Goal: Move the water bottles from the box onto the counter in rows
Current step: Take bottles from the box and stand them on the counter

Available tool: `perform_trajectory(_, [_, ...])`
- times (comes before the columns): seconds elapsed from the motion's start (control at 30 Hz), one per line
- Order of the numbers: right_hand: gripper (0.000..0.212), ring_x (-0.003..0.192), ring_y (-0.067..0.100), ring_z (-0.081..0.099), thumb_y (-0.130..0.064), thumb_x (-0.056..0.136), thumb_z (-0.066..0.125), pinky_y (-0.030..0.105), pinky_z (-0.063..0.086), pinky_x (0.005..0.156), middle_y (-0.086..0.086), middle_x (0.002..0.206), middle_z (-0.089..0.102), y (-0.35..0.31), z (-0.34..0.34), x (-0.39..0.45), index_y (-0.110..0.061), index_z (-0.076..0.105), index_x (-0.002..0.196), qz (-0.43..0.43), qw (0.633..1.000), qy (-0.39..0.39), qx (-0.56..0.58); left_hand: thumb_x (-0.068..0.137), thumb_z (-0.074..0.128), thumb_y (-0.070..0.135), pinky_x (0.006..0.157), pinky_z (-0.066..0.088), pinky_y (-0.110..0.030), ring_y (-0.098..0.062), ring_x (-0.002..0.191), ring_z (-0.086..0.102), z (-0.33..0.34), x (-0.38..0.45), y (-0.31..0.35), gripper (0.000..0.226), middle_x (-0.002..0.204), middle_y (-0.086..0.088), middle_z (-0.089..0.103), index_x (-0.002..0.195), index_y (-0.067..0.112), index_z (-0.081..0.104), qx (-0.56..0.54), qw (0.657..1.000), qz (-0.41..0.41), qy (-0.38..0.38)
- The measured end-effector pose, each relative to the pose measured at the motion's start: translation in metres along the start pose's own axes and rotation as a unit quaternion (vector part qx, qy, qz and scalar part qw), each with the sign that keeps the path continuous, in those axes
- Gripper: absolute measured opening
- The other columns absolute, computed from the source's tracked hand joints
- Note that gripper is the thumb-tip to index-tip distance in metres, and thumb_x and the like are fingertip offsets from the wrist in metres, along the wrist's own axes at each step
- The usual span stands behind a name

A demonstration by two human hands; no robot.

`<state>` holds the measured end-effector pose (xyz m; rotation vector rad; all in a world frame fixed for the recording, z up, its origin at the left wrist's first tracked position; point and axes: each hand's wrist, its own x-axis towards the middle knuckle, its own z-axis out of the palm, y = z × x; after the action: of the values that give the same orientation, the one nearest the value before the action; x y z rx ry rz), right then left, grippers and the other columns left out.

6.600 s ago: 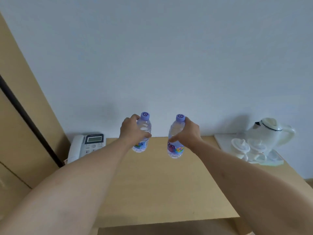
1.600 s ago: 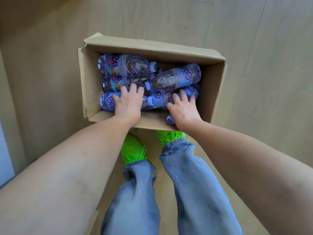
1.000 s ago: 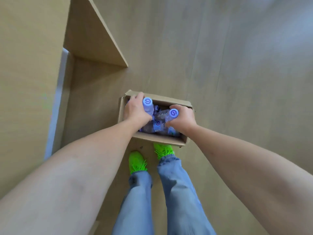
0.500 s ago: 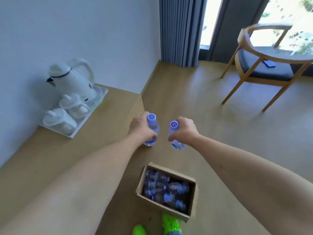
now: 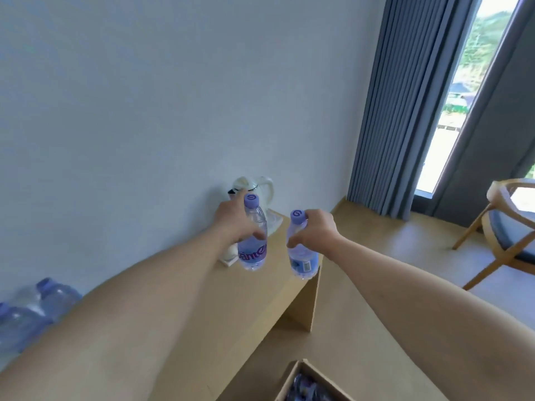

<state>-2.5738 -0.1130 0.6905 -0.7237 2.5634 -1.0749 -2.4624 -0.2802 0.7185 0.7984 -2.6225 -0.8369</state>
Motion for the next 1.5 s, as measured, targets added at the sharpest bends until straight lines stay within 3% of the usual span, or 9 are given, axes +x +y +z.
perform_trajectory(0.1, [0.042,0.067,0.016,0.055,-0.021,0.050,0.089,0.027,0.048,0.058,-0.005,0.073,0.051,-0.050,0.037,0.000,-0.015,0.062,0.082,-0.039,0.999,-0.017,-0.007,0.041,0.089,0.036,0.063,0.047,-0.027,-0.020,0.080,0.059,-0.048,-0.014,-0.041,0.079,0.091,0.006,0.058,0.105,0.034,0.043,-0.005,0.999,-0.019,0.028])
perform_trajectory(0.2, [0.043,0.059,0.014,0.049,-0.023,0.047,0.089,0.025,0.043,0.053,-0.004,0.071,0.048,-0.095,0.077,0.000,-0.018,0.053,0.069,-0.066,0.997,-0.040,-0.009,0.046,0.087,0.032,0.060,0.049,-0.028,-0.018,0.071,0.056,-0.088,-0.029,-0.085,0.069,0.088,0.003,0.056,0.100,0.033,0.043,-0.017,0.997,-0.045,0.056])
perform_trajectory(0.37, [0.053,0.053,0.016,0.042,-0.027,0.043,0.091,0.025,0.035,0.048,-0.004,0.060,0.043,-0.158,0.145,0.001,-0.018,0.042,0.060,-0.120,0.989,-0.079,-0.039,0.060,0.088,0.023,0.067,0.049,-0.030,-0.022,0.077,0.056,-0.141,-0.049,-0.160,0.061,0.089,0.002,0.053,0.105,0.025,0.047,-0.037,0.992,-0.086,0.090])
perform_trajectory(0.47, [0.056,0.048,0.014,0.037,-0.028,0.042,0.091,0.023,0.030,0.043,-0.004,0.058,0.041,-0.185,0.186,0.005,-0.018,0.038,0.057,-0.145,0.982,-0.109,-0.052,0.063,0.085,0.019,0.063,0.046,-0.027,-0.024,0.079,0.056,-0.162,-0.057,-0.200,0.055,0.095,-0.003,0.056,0.104,0.025,0.048,-0.046,0.985,-0.120,0.113])
perform_trajectory(0.67, [0.053,0.053,0.011,0.048,-0.038,0.038,0.087,0.020,0.032,0.042,-0.004,0.064,0.052,-0.229,0.265,0.026,-0.019,0.046,0.064,-0.190,0.960,-0.169,-0.116,0.056,0.087,0.023,0.055,0.043,-0.023,-0.022,0.071,0.052,-0.176,-0.060,-0.264,0.054,0.089,-0.003,0.062,0.095,0.025,0.050,-0.030,0.973,-0.153,0.171])
perform_trajectory(0.9, [0.054,0.053,0.011,0.042,-0.032,0.044,0.089,0.021,0.029,0.042,-0.004,0.066,0.046,-0.248,0.348,0.066,-0.018,0.041,0.064,-0.229,0.929,-0.248,-0.154,0.052,0.083,0.025,0.060,0.044,-0.031,-0.024,0.069,0.050,-0.165,-0.036,-0.325,0.050,0.082,-0.003,0.058,0.089,0.020,0.050,0.033,0.968,-0.197,0.154])
perform_trajectory(1.1, [0.050,0.056,0.012,0.042,-0.023,0.048,0.089,0.021,0.031,0.043,-0.003,0.070,0.047,-0.248,0.397,0.090,-0.015,0.044,0.067,-0.248,0.914,-0.274,-0.169,0.051,0.082,0.014,0.054,0.042,-0.028,-0.023,0.064,0.046,-0.156,-0.025,-0.361,0.050,0.076,-0.001,0.054,0.088,0.018,0.049,0.105,0.960,-0.243,0.095])
perform_trajectory(1.3, [0.057,0.049,0.013,0.032,-0.022,0.042,0.089,0.023,0.026,0.039,-0.003,0.062,0.038,-0.251,0.424,0.093,-0.015,0.036,0.061,-0.220,0.925,-0.270,-0.155,0.057,0.075,0.012,0.045,0.021,-0.027,-0.022,0.059,0.040,-0.140,-0.024,-0.377,0.045,0.063,0.005,0.041,0.066,0.023,0.033,0.153,0.957,-0.233,0.081])
perform_trajectory(1.5, [0.049,0.049,0.010,0.039,-0.023,0.046,0.086,0.021,0.026,0.039,-0.003,0.063,0.045,-0.256,0.435,0.095,-0.016,0.040,0.062,-0.217,0.923,-0.271,-0.162,0.062,0.073,0.007,0.055,0.033,-0.029,-0.027,0.073,0.054,-0.136,-0.019,-0.382,0.035,0.072,-0.001,0.055,0.062,0.020,0.040,0.226,0.945,-0.227,0.059])
